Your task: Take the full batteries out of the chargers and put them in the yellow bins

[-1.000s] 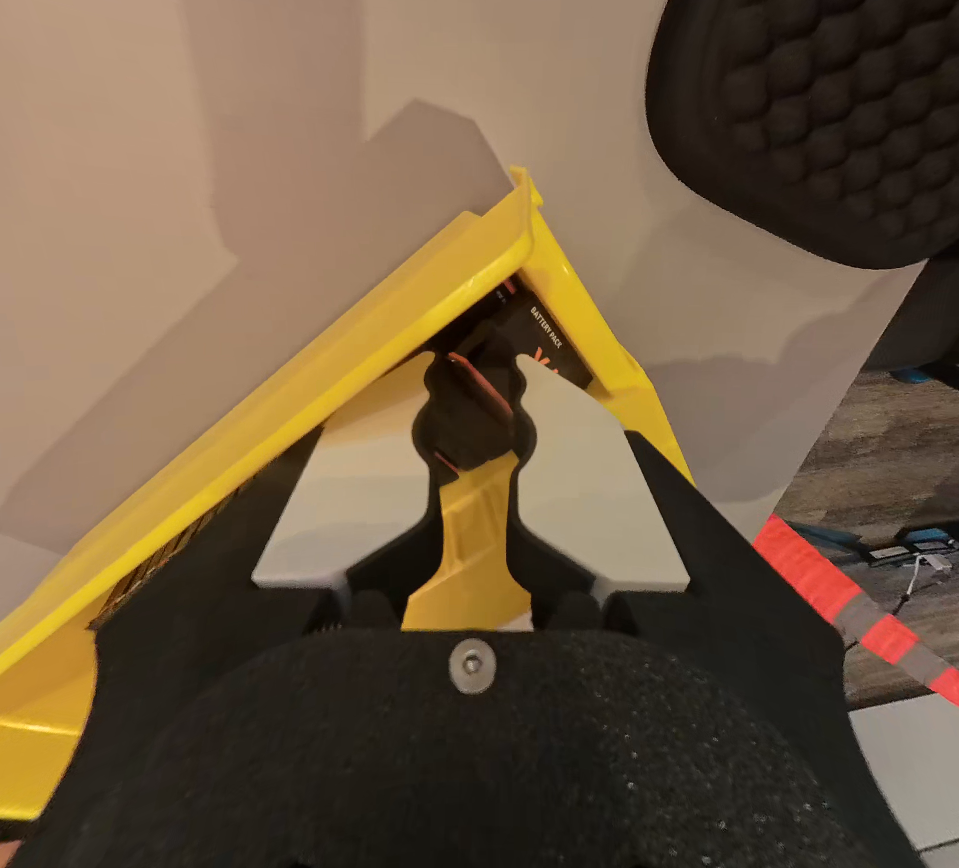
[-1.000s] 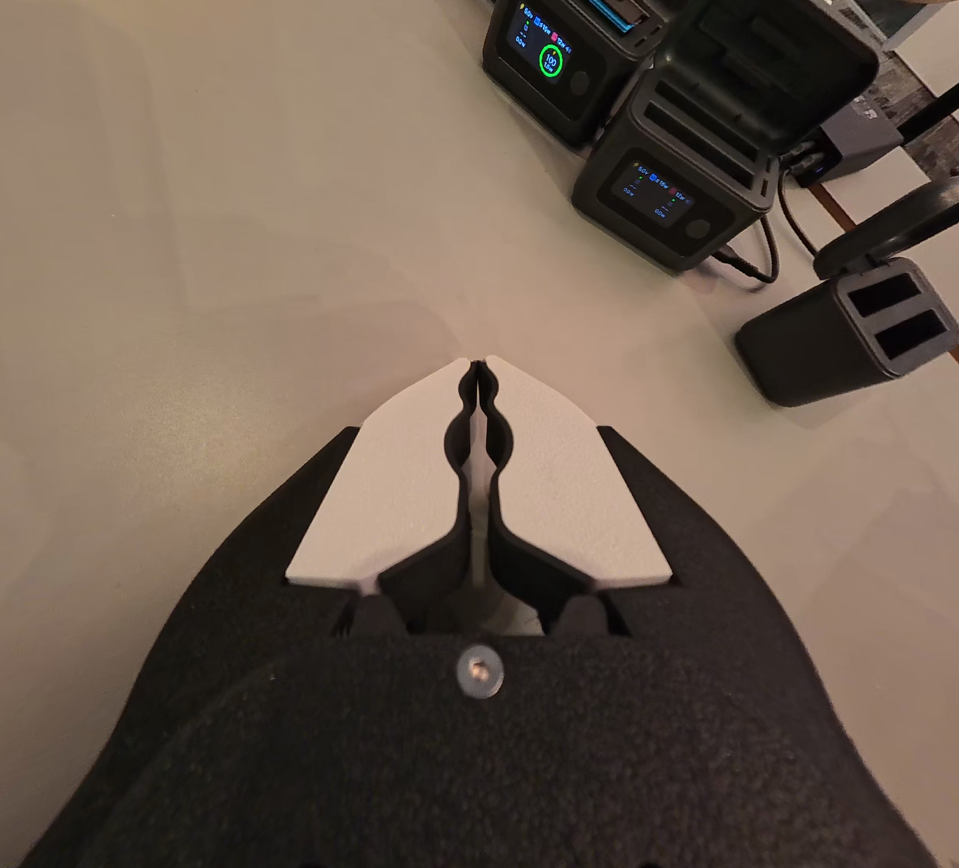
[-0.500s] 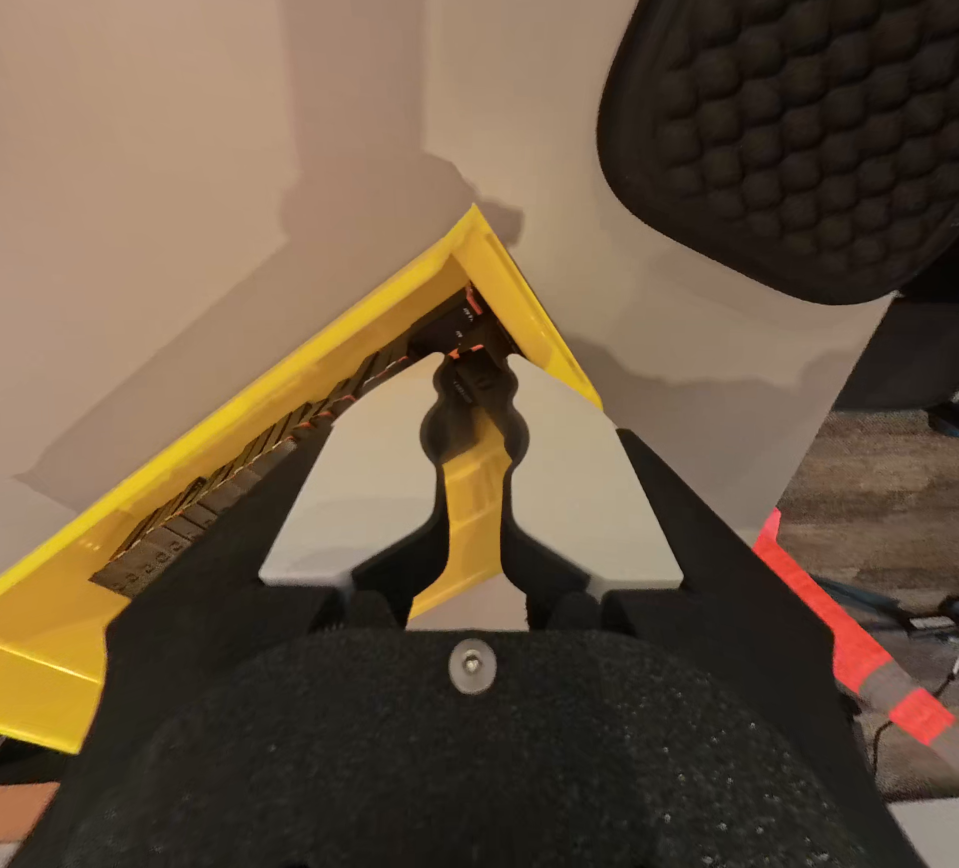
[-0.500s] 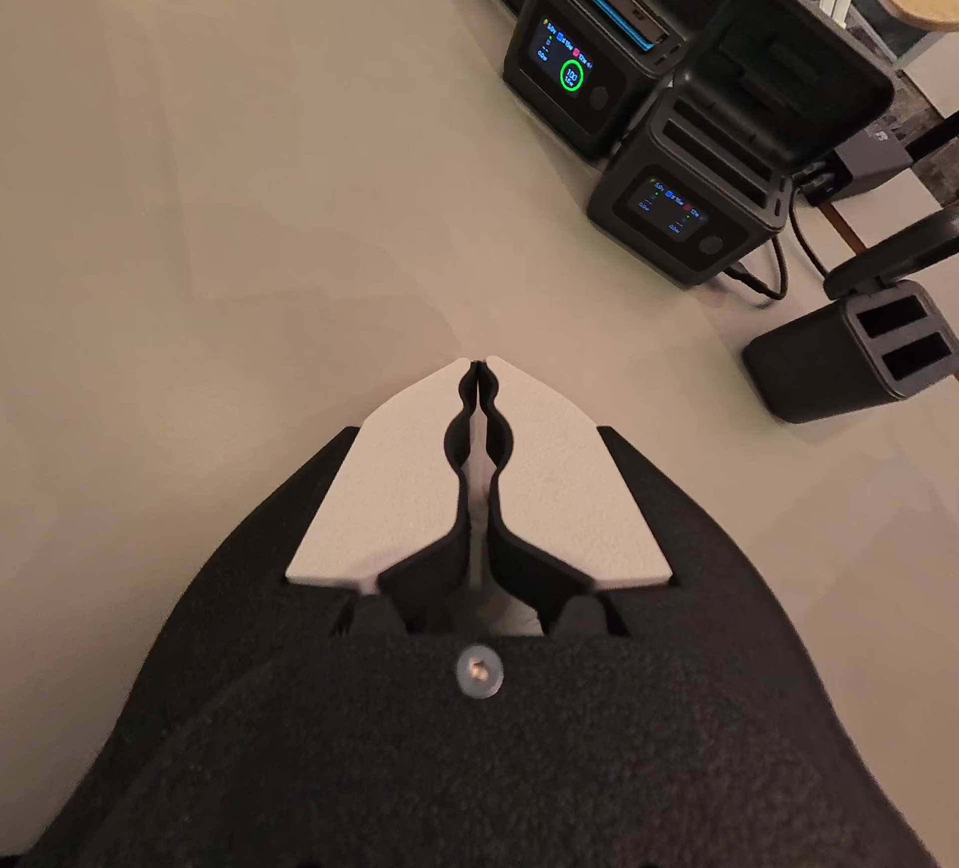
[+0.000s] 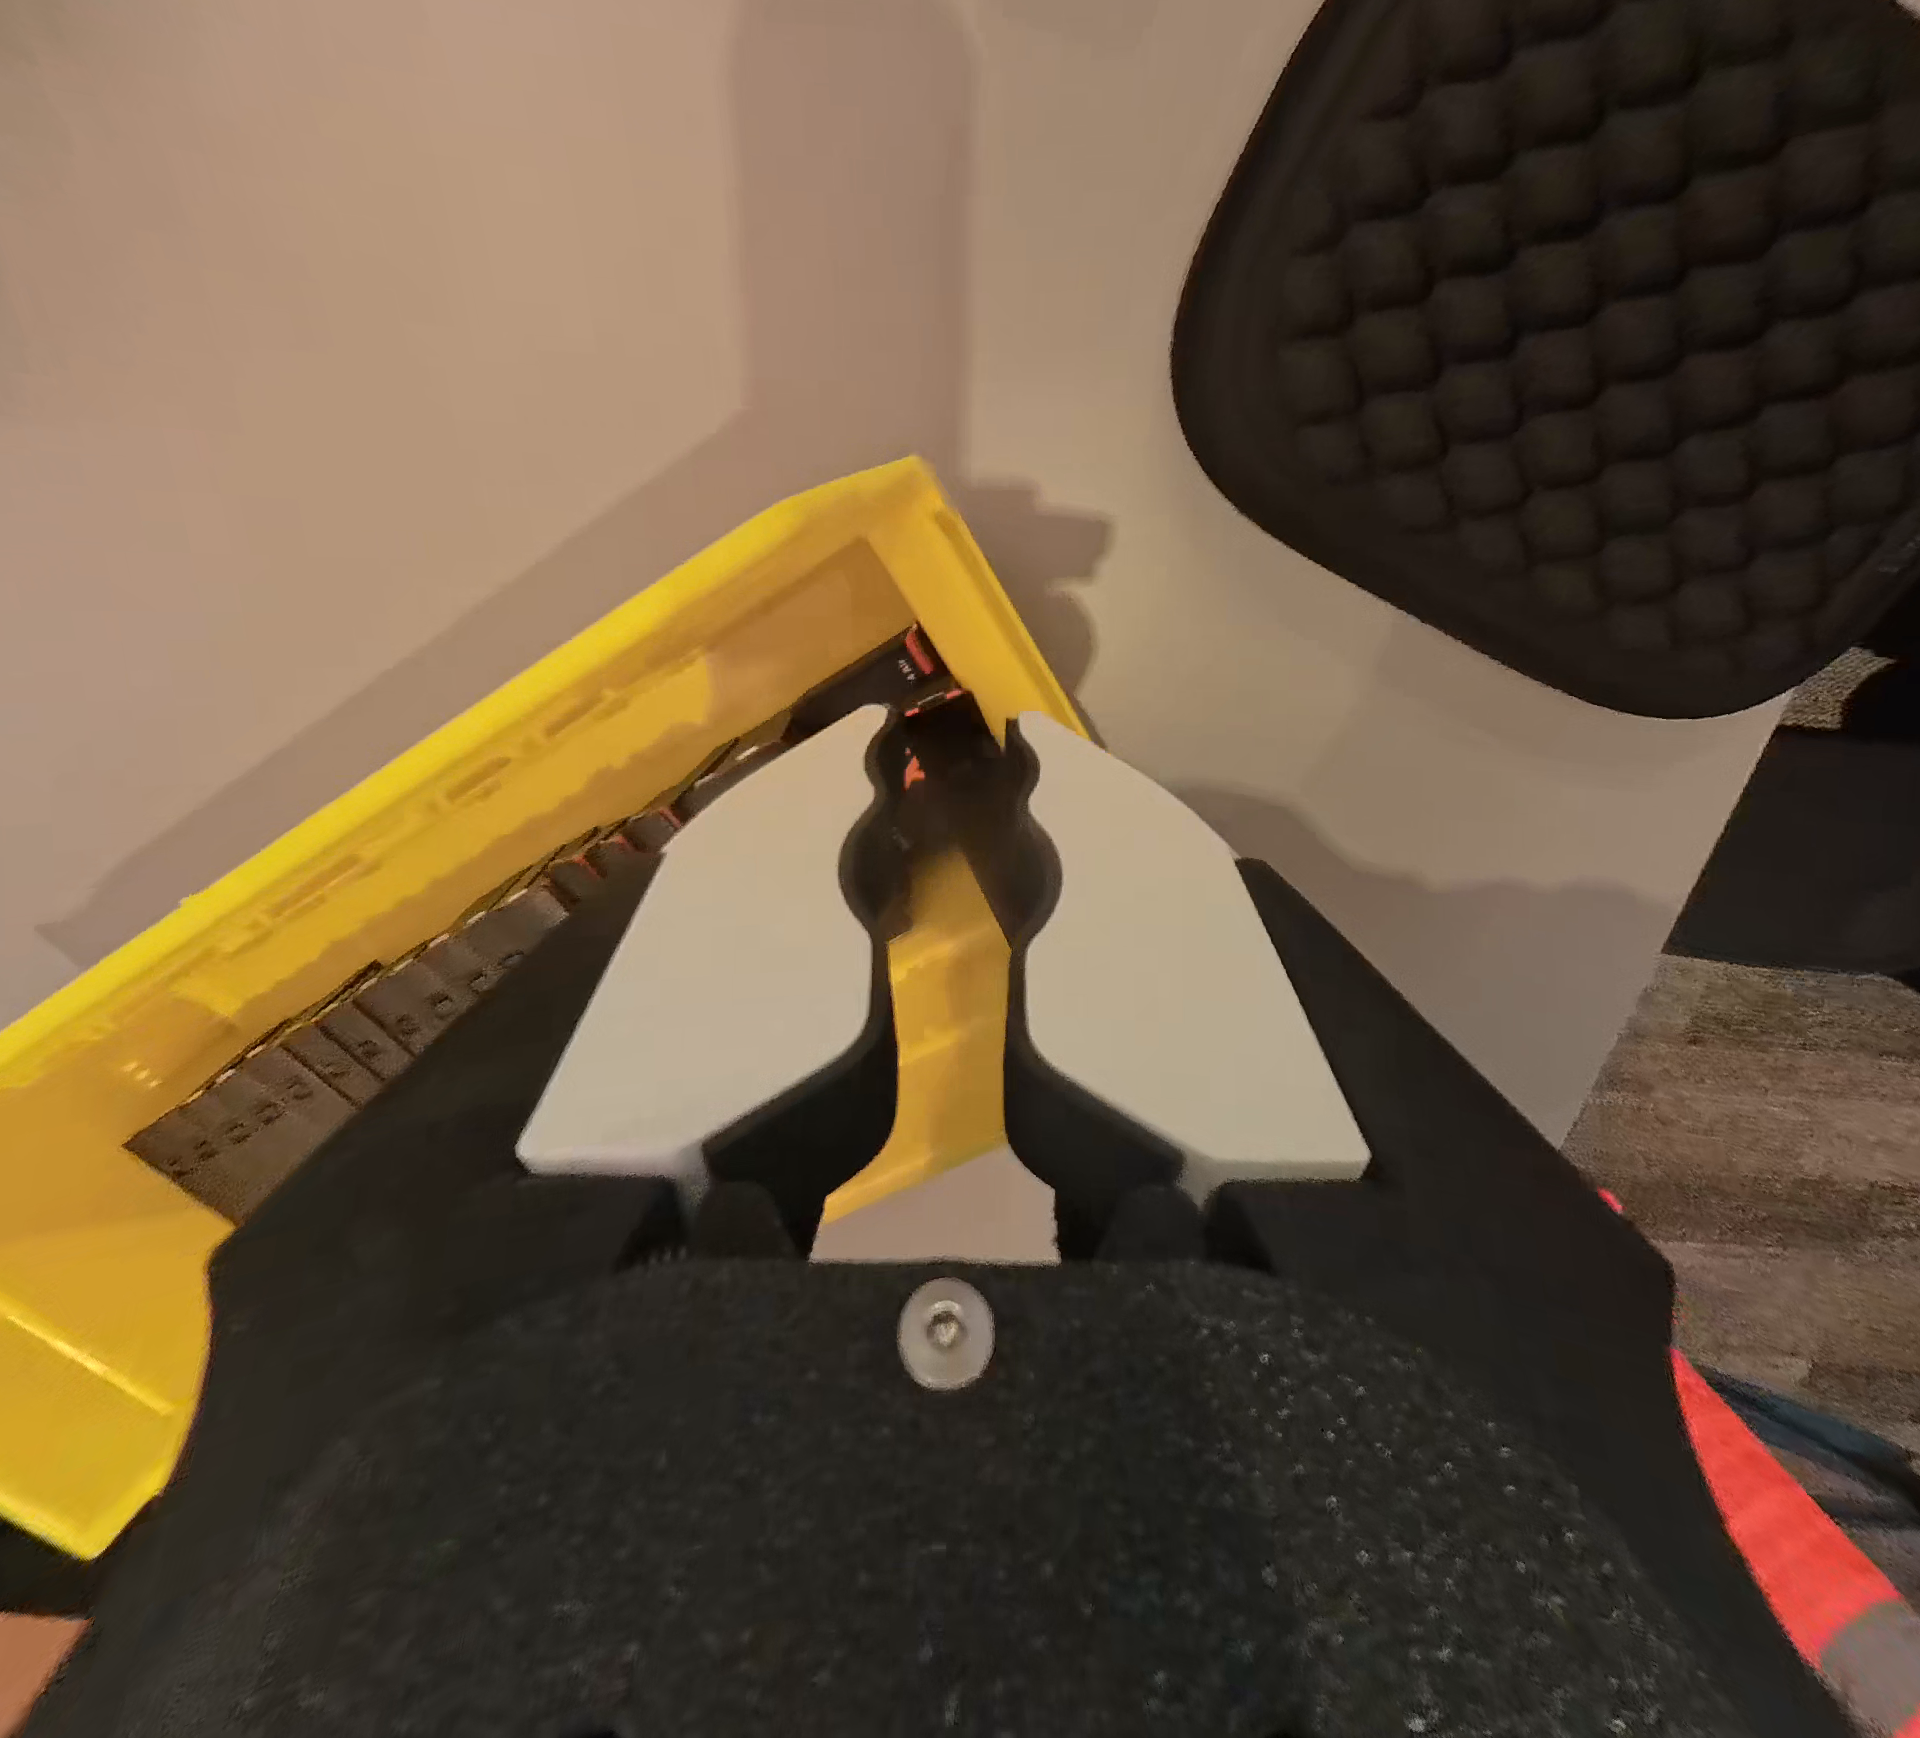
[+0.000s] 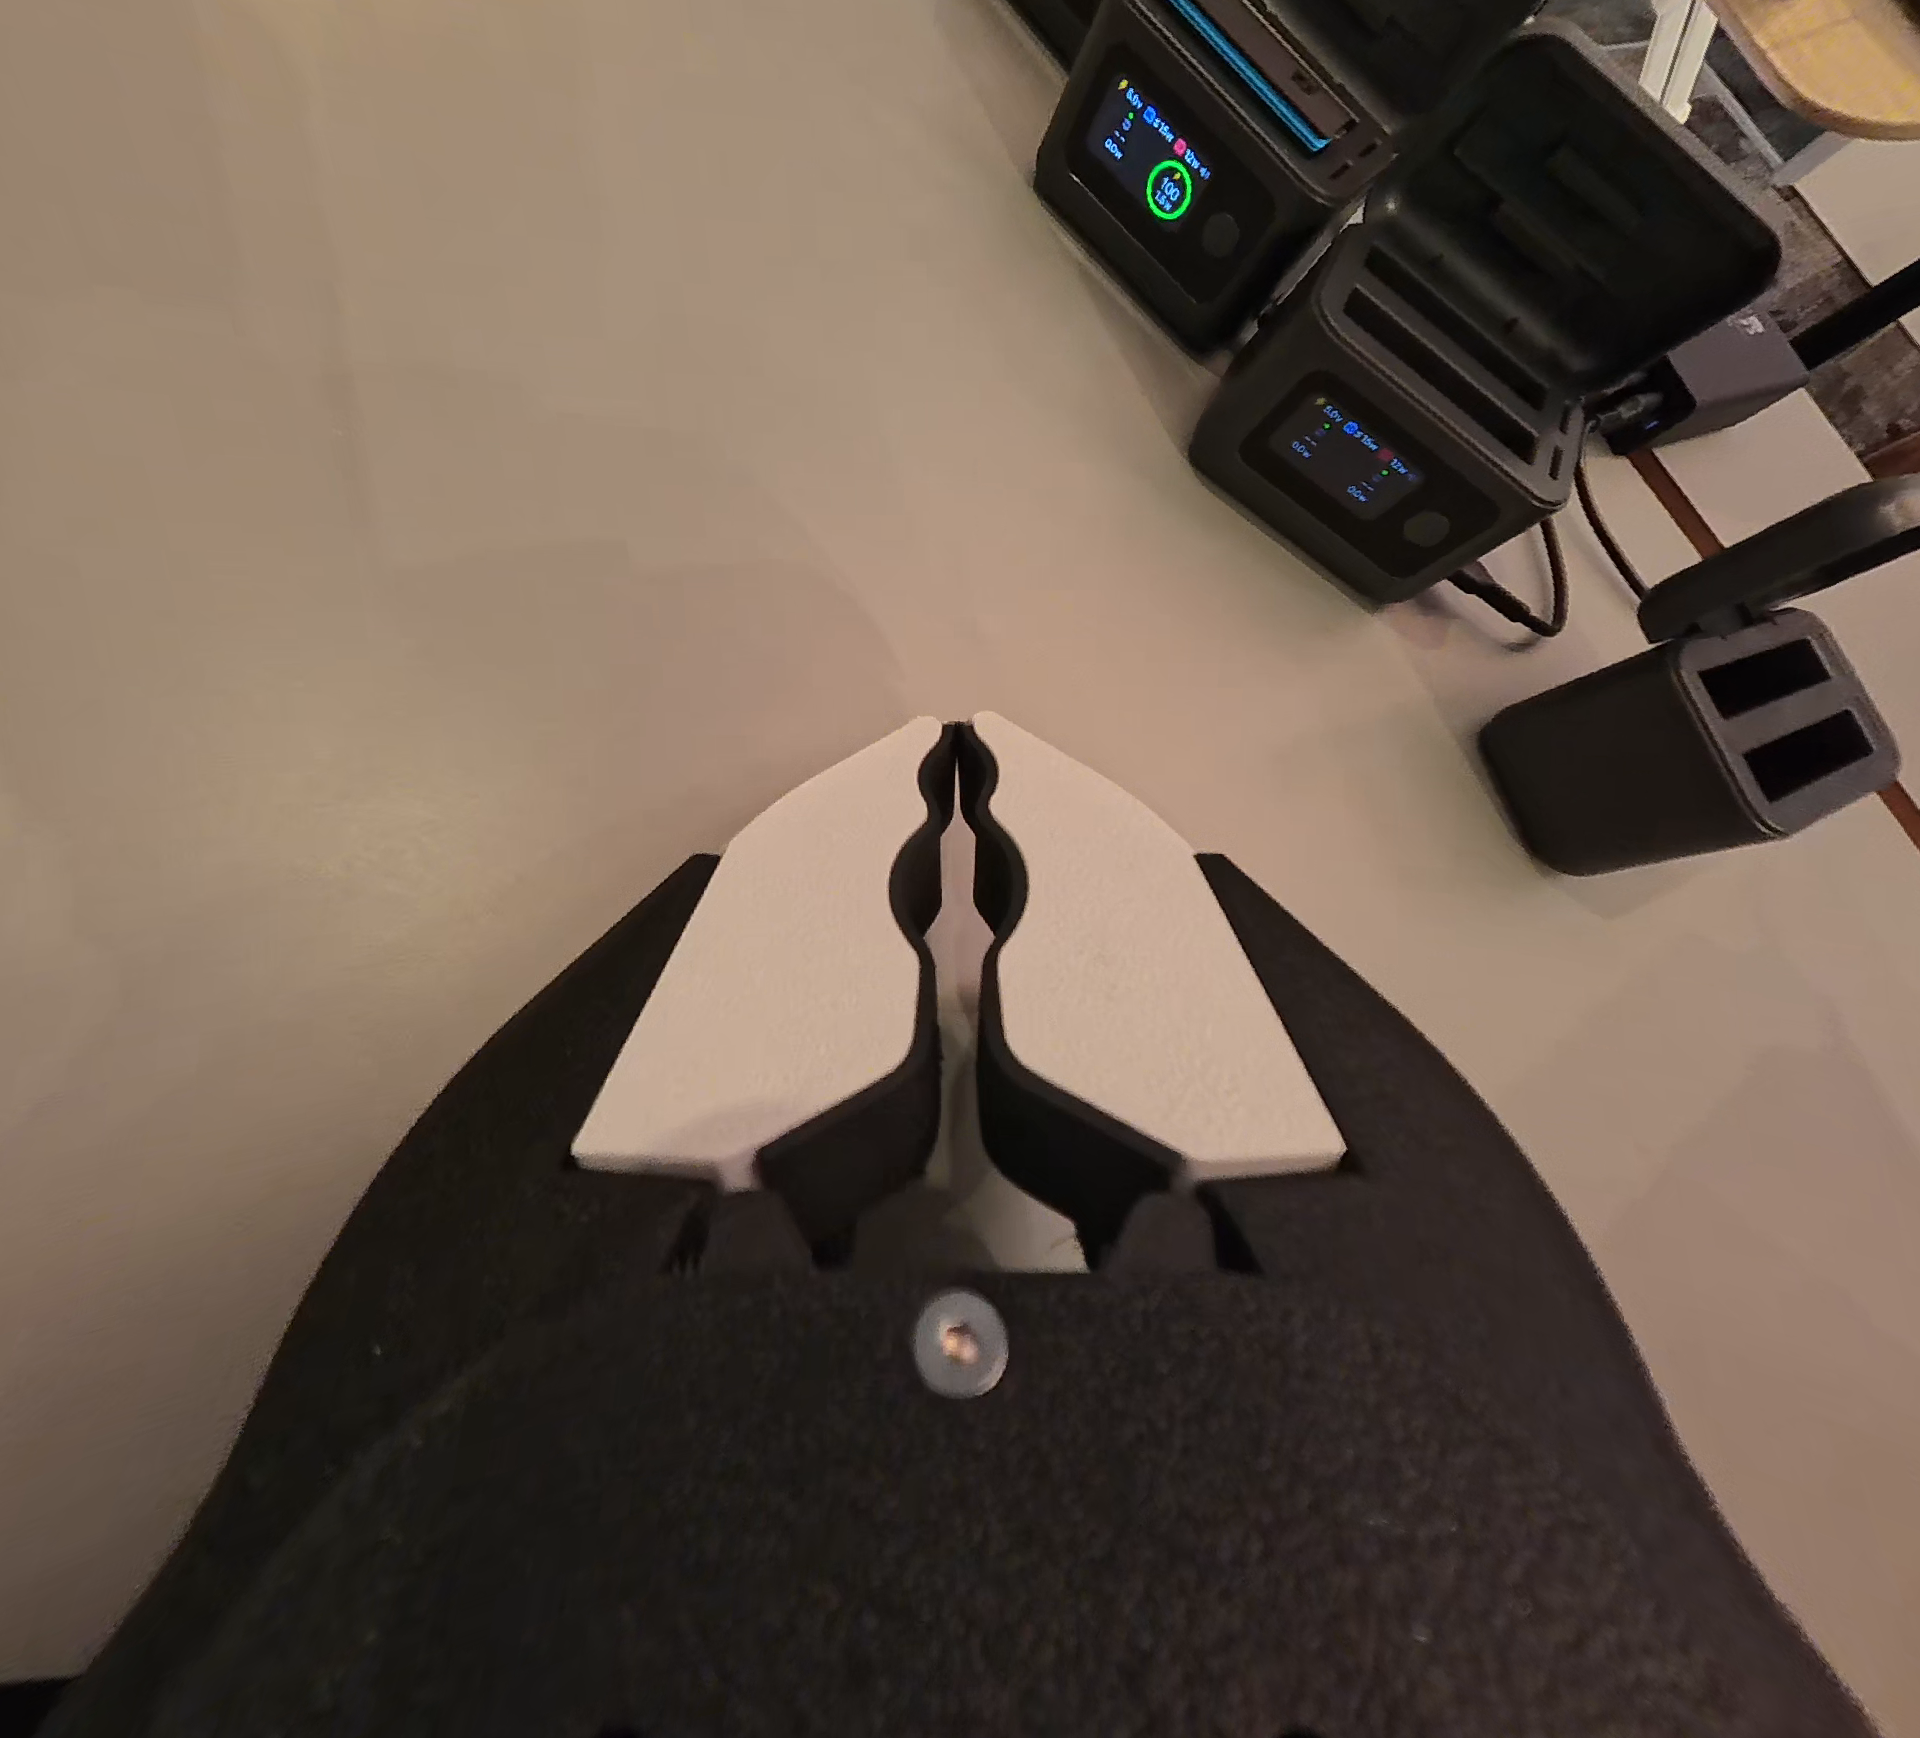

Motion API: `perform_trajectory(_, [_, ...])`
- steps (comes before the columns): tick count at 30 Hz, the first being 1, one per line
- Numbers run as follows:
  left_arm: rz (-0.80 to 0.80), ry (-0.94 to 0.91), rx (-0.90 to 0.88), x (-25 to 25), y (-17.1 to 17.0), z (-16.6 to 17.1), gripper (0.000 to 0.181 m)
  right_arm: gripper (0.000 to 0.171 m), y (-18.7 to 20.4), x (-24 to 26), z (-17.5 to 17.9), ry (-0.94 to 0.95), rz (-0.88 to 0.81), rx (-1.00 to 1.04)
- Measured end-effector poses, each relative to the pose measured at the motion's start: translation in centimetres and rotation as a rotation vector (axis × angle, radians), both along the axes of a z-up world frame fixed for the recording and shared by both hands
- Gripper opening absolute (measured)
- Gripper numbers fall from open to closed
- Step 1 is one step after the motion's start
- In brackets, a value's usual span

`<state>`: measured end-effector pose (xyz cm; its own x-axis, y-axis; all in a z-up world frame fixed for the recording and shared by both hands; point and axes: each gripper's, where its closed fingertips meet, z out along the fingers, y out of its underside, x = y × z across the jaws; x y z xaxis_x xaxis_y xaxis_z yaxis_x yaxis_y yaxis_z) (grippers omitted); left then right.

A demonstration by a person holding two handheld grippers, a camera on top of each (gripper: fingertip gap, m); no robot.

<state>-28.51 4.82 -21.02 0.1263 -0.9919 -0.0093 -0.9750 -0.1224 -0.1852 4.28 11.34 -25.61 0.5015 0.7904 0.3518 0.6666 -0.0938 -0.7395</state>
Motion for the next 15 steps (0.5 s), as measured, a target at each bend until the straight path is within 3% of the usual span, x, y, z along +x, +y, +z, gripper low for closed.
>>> perform_trajectory(4, [0.026,0.005,0.006,-0.32,0.24,-0.17,0.023,0.000,-0.04,0.02,0.06,-0.004,0.000,0.004])
perform_trajectory(15, [0.019,-0.019,0.037,0.21,0.06,0.00,0.013,0.000,-0.08,0.07,-0.14,-0.017,0.001,0.001])
